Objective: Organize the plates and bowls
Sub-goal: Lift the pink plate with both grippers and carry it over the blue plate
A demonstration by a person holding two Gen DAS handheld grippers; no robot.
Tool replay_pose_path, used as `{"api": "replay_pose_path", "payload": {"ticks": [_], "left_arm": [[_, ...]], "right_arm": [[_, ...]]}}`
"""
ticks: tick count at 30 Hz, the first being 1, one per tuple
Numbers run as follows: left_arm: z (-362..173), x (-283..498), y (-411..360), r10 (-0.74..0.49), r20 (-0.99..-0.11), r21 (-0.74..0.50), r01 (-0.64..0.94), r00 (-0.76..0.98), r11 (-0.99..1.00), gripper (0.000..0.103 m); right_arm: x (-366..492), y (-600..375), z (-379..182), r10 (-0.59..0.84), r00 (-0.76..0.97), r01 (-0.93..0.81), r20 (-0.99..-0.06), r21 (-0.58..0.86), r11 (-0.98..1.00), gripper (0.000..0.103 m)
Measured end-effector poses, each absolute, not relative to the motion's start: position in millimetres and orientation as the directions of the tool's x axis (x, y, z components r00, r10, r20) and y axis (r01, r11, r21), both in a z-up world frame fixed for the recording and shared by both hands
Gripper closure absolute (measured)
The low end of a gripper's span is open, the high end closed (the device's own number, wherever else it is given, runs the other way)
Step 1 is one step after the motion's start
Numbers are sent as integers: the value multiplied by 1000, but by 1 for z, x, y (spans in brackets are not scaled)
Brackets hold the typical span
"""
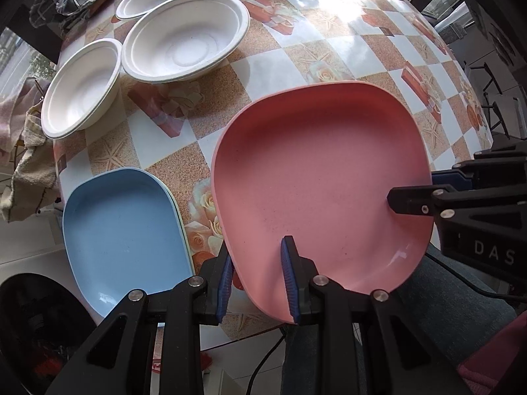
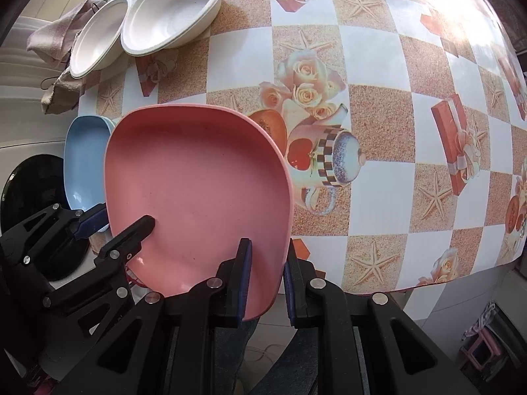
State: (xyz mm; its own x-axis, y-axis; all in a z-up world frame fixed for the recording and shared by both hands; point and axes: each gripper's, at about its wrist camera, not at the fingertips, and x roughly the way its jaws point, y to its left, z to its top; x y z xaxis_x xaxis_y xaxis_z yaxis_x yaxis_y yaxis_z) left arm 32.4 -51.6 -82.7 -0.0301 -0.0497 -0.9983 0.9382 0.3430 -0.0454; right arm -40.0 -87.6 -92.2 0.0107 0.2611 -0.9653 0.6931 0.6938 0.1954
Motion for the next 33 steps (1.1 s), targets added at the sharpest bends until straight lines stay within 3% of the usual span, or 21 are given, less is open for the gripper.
{"api": "replay_pose_path", "payload": {"ticks": [33], "left_arm": [[-61,78,-2,-114,-990,6,825,85,565,74]], "right_arm": [[26,-56,-55,204,19,492,-979,187,850,82]]}}
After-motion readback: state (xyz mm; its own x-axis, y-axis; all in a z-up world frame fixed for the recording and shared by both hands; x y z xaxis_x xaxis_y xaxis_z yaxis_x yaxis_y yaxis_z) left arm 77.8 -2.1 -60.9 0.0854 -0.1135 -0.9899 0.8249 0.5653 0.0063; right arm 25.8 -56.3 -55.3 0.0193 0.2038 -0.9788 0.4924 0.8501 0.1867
